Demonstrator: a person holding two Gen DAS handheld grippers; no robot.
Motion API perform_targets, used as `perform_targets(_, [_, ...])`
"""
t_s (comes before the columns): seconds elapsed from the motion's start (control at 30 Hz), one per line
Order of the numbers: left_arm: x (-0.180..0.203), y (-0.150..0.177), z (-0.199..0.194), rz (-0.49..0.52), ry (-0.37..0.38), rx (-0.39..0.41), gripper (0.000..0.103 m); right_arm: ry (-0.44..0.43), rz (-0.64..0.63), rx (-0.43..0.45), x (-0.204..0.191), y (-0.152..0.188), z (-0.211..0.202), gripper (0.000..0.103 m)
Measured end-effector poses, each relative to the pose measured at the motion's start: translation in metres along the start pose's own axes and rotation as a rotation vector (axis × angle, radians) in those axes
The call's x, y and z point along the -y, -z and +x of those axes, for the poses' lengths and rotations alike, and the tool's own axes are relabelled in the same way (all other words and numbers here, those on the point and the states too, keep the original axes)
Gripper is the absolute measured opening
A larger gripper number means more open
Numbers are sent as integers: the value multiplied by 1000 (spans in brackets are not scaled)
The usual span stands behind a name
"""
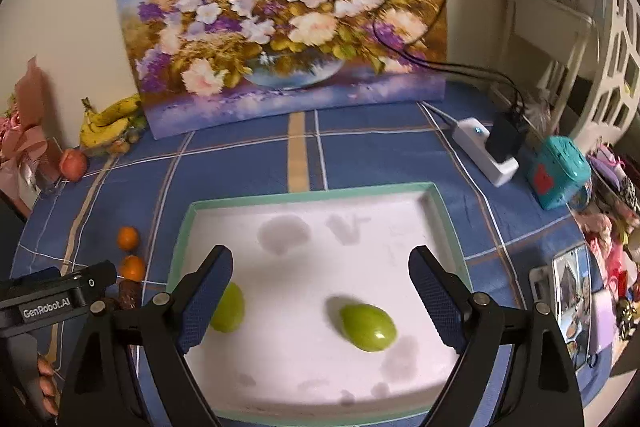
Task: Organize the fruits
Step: 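Withdraw both open tools from the tray back toward the dates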
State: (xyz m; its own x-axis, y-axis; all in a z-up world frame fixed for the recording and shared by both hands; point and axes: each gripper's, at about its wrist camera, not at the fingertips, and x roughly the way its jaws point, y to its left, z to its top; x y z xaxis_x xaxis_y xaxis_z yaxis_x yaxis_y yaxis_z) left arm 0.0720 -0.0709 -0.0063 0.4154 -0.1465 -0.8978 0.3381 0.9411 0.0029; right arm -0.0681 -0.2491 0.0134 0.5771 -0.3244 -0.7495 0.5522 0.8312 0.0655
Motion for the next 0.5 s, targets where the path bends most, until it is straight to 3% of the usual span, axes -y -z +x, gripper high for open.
perform_targets(0.23, [-22, -5, -5, -25, -26, 35, 103, 14, -47, 28, -20, 2, 0, 90])
perform_targets(0.5, [-56, -8, -7, -92, -28, 44, 103, -43, -65, 15, -45, 5, 6, 90])
